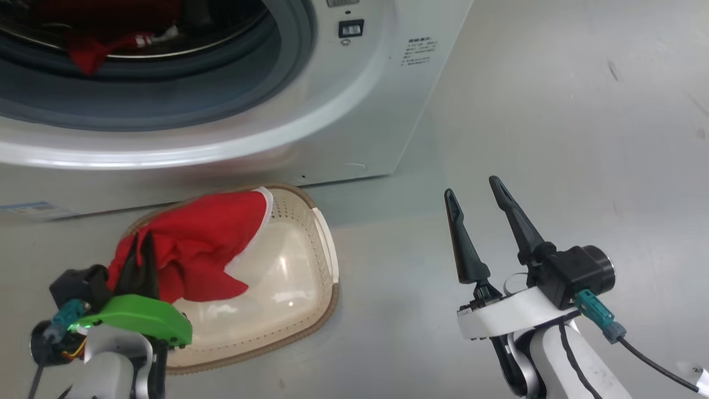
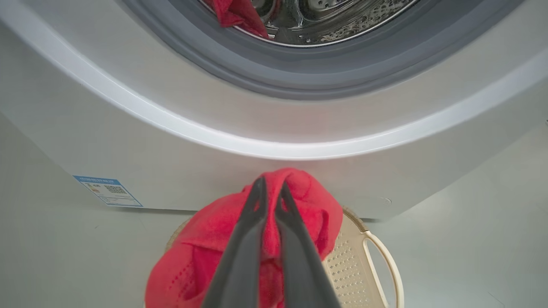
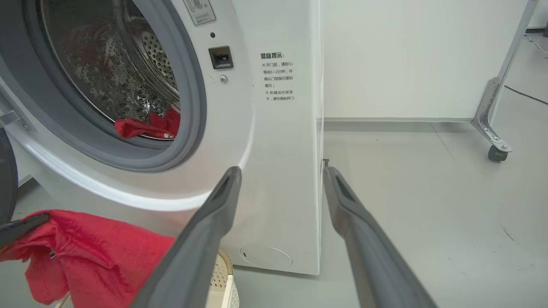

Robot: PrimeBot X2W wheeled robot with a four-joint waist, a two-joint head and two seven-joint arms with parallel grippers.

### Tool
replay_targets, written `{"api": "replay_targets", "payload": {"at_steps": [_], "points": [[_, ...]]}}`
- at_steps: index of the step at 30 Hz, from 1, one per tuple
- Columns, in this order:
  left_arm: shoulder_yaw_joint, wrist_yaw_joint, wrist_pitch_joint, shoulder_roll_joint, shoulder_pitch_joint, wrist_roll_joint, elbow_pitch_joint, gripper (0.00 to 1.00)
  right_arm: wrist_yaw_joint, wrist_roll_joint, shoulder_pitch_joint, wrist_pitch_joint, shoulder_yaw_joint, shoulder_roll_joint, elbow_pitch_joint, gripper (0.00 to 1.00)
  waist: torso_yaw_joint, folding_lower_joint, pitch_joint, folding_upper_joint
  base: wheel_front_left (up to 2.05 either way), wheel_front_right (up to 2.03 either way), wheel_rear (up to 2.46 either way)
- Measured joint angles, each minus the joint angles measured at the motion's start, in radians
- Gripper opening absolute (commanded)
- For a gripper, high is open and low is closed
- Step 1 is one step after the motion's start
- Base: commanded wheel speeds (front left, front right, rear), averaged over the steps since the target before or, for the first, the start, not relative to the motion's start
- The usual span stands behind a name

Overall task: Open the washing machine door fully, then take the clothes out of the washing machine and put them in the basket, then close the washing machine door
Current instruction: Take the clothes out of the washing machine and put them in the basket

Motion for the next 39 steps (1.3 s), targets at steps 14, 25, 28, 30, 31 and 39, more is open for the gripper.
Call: {"api": "replay_targets", "payload": {"at_steps": [14,25,28,30,31,39], "points": [[0.003,-0.063,0.105,0.052,-0.179,-0.036,0.174,0.0,-0.026,0.039,-0.094,0.0,0.035,0.0,-0.067,1.0,-0.085,0.0,0.195,0.0,0.0,0.0,0.0],[0.01,-0.089,0.184,0.059,-0.314,-0.075,0.317,0.0,-0.041,0.048,-0.184,0.0,0.037,0.0,-0.094,1.0,-0.129,0.0001,0.336,0.0,0.0,0.0,0.0],[0.011,-0.097,0.198,0.059,-0.331,-0.085,0.381,0.0,-0.041,0.053,-0.2,0.0,0.044,0.0,-0.089,1.0,-0.141,0.0001,0.374,0.0,0.0,0.0,0.0],[0.016,-0.097,0.201,0.058,-0.341,-0.097,0.409,0.0,-0.041,0.058,-0.206,0.0,0.047,0.0,-0.088,1.0,-0.146,0.0001,0.386,0.0,0.0,0.0,0.0],[0.018,-0.097,0.201,0.058,-0.348,-0.099,0.422,0.0,-0.041,0.059,-0.208,0.0,0.048,0.0,-0.088,1.0,-0.149,0.0001,0.391,0.0,0.0,0.0,0.0],[0.008,-0.119,0.195,0.053,-0.406,-0.1,0.49,0.0,-0.043,0.074,-0.226,0.0,0.047,0.0,-0.069,1.0,-0.153,0.0001,0.395,0.0,0.0,0.0,0.0]]}}
